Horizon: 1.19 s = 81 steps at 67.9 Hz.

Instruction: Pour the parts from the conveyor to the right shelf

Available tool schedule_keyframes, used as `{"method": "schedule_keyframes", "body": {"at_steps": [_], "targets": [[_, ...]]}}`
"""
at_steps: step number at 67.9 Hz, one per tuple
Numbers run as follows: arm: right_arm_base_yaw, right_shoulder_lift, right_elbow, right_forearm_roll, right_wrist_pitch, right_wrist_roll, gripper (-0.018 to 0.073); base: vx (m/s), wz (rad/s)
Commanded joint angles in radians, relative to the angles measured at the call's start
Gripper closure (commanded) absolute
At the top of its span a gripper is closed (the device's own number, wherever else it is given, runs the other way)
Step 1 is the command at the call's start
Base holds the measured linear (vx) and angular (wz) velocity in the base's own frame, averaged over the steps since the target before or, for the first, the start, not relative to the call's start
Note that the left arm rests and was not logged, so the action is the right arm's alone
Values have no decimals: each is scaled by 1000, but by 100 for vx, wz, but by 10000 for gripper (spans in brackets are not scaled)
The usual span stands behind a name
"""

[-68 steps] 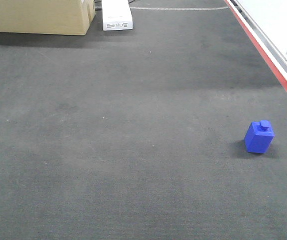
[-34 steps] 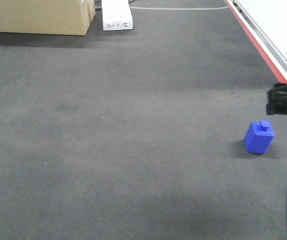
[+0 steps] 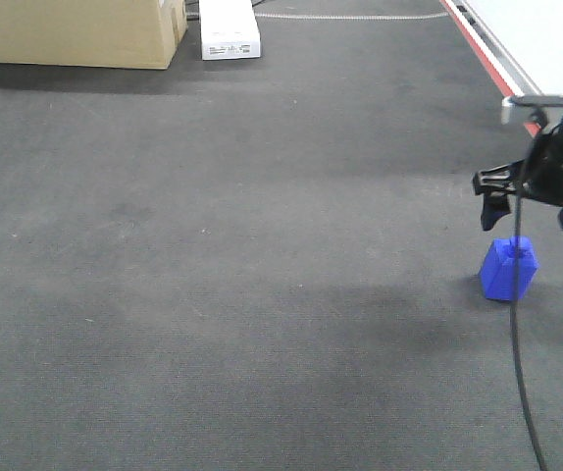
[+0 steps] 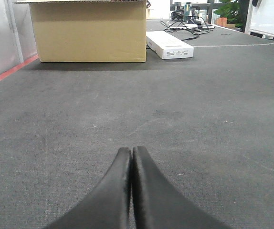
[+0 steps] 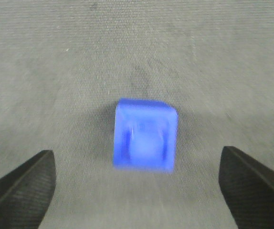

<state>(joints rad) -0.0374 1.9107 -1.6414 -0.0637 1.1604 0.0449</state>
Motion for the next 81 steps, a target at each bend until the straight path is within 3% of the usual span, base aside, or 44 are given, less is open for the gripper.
{"method": "schedule_keyframes", "body": {"at_steps": [1, 36, 50, 63, 76, 81], "targets": [[-5, -2, -45, -13, -6, -9, -71, 0, 0], [-5, 131, -44, -14, -42, 40, -50, 0, 0], [-5, 134, -44, -14, -21, 40, 17, 0, 0], [-5, 134, -44, -14, 12, 40, 213, 0, 0], [-5, 134, -44, -17, 14, 40, 578, 0, 0], [-5, 134, -44, -15, 14, 40, 573, 0, 0]]}}
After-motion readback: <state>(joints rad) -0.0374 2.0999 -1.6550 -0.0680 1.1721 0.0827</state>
